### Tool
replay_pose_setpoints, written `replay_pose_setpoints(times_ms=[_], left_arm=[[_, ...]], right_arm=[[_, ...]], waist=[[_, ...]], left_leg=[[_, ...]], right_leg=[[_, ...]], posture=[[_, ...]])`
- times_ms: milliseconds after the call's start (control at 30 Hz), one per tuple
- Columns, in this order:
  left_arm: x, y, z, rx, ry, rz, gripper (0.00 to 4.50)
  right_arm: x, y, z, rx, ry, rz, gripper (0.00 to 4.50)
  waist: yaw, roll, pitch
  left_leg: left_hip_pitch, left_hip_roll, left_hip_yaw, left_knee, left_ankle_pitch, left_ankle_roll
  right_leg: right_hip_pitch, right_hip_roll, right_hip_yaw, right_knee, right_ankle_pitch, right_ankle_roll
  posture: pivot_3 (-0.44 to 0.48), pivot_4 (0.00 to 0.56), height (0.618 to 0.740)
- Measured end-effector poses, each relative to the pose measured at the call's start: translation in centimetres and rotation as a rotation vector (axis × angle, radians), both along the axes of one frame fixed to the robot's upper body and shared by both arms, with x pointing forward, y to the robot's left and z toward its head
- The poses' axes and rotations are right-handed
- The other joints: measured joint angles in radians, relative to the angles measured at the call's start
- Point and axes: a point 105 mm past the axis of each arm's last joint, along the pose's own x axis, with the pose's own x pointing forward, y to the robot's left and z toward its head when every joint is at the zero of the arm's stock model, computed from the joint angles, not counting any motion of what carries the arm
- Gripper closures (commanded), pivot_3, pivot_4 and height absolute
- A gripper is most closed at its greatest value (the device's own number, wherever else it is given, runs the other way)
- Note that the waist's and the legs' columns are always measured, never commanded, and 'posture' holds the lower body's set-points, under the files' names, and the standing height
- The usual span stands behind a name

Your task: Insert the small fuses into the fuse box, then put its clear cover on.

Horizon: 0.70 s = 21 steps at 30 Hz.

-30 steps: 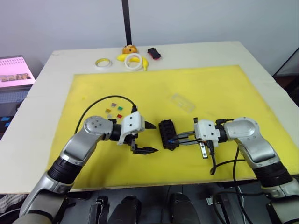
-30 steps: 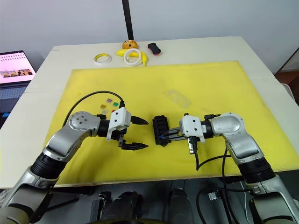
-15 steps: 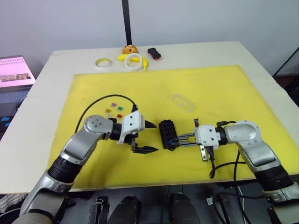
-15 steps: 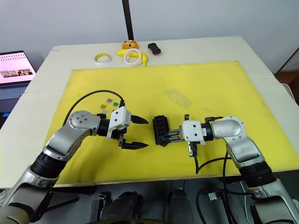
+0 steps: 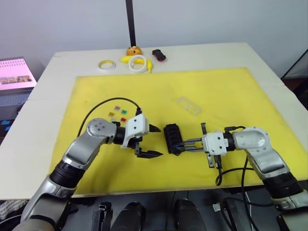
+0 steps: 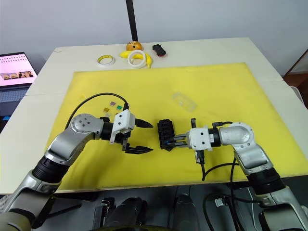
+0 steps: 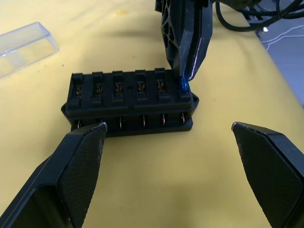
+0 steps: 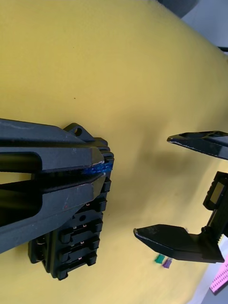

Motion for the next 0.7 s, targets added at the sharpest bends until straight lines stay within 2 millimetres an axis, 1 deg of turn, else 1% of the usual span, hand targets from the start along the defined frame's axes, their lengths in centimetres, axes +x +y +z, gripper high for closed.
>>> replay_pose_setpoints(times_ms=[433,533,600,667,700], left_arm=[[0.1,0.0,-0.1,0.000,0.003,0.003,0.06],[0.2,0.1,-0.2,0.001,0.007,0.008,0.00],[0.2,0.1,-0.2,0.002,0.005,0.008,0.00],[0.2,0.0,-0.2,0.000,-0.002,0.005,0.00],[0.2,0.0,-0.1,-0.001,-0.007,0.003,0.00]], right_arm=[[-0.1,-0.1,-0.4,0.025,0.000,-0.033,4.50],[-0.1,-0.1,-0.3,0.020,0.015,-0.039,3.36],[-0.1,-0.3,-0.3,0.017,0.044,-0.053,2.40],[-0.3,-0.2,0.6,0.035,0.056,-0.057,1.48],[-0.4,-0.2,1.2,0.039,0.055,-0.058,1.48]], waist=[[-0.001,0.000,0.000],[0.000,0.000,0.000],[0.000,0.000,0.000],[0.000,0.000,0.000],[0.001,0.000,0.000]], left_leg=[[0.000,0.000,0.000,0.000,0.000,0.000],[0.000,0.000,0.000,0.000,0.000,0.000],[0.000,0.000,0.000,0.000,0.000,0.000],[0.000,0.000,0.000,0.000,0.000,0.000],[0.000,0.000,0.000,0.000,0.000,0.000]], right_leg=[[0.001,0.000,0.000,0.000,0.000,0.000],[0.001,0.000,0.000,0.000,0.000,0.000],[0.001,0.000,0.000,0.000,0.000,0.000],[0.000,0.000,0.000,0.000,0.000,0.000],[0.000,0.000,0.000,0.000,0.000,0.000]], posture=[[0.000,0.150,0.740],[0.000,0.150,0.740],[0.000,0.150,0.740],[0.000,0.150,0.740],[0.000,0.150,0.740]])
